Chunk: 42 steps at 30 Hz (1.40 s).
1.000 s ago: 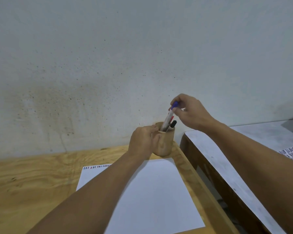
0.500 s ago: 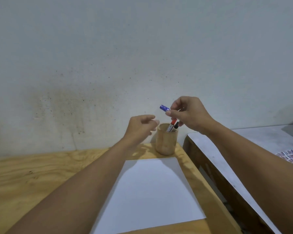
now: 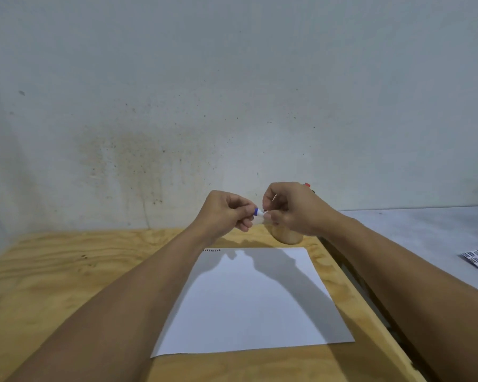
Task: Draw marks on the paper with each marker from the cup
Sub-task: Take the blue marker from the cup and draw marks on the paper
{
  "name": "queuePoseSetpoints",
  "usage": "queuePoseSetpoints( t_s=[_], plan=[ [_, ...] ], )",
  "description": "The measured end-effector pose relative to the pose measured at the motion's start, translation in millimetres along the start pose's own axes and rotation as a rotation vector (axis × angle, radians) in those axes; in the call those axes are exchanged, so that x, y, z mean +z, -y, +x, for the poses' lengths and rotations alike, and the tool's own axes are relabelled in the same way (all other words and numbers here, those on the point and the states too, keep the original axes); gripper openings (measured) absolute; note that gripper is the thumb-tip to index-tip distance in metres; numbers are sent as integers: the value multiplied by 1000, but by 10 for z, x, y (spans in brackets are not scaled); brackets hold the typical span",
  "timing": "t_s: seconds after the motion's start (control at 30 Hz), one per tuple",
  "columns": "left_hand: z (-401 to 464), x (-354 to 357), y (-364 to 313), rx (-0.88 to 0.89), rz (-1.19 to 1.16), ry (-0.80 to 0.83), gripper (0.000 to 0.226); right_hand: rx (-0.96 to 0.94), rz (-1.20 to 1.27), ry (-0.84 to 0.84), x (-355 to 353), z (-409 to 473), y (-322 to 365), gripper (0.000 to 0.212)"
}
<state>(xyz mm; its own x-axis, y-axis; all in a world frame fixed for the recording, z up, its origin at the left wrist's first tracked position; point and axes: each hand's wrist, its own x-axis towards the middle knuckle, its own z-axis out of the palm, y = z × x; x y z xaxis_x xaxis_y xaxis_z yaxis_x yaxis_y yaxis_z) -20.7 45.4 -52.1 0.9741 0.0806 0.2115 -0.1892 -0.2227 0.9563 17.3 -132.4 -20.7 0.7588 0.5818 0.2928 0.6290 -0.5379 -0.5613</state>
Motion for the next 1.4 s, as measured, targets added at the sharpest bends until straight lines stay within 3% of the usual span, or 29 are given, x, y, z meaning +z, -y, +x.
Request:
queuePoseSetpoints(
  t_s=[0.1, 0.2, 0.27, 0.5, 0.57, 0.67, 0.77, 0.9, 1.07, 1.17, 1.3, 1.4],
  plan=[
    [-26, -130, 67, -67, 41, -39, 11, -55, -123, -45, 142, -18, -53, 38],
    [-85, -417, 245, -185, 72, -155, 14, -86, -205, -60, 142, -76, -146, 37],
    [-139, -579, 368, -202, 77, -236, 13, -64, -122, -69, 153, -133, -135, 33],
    [-301, -620, 560, -151, 71, -328, 9, 356, 1035, 51, 360, -110, -23, 34],
    [-320, -643, 619, -129, 95, -344, 10, 375, 1254, 66, 456, -88, -25, 43],
    [-357, -641, 700, -85, 189, -356, 14, 306, 1389, 51, 610, -65, -59, 51],
    [-414, -604, 794, -51, 270, -355, 11, 268, 1377, -41, 785, -29, -126, 44],
    [-492, -594, 902, 32, 383, -328, 12, 327, 1154, -191, 997, 39, -143, 16],
    [-532, -599, 1006, 123, 501, -297, 12, 417, 882, -250, 1160, 82, -151, 22],
    [-523, -609, 1024, 123, 518, -286, 14, 415, 912, -260, 1202, 75, -102, 6],
    [-531, -601, 1034, 112, 511, -270, 17, 381, 1039, -243, 1244, 45, 19, 20],
    [-529, -608, 1042, 118, 534, -282, 16, 382, 910, -286, 1328, 57, -67, 11]
  ],
)
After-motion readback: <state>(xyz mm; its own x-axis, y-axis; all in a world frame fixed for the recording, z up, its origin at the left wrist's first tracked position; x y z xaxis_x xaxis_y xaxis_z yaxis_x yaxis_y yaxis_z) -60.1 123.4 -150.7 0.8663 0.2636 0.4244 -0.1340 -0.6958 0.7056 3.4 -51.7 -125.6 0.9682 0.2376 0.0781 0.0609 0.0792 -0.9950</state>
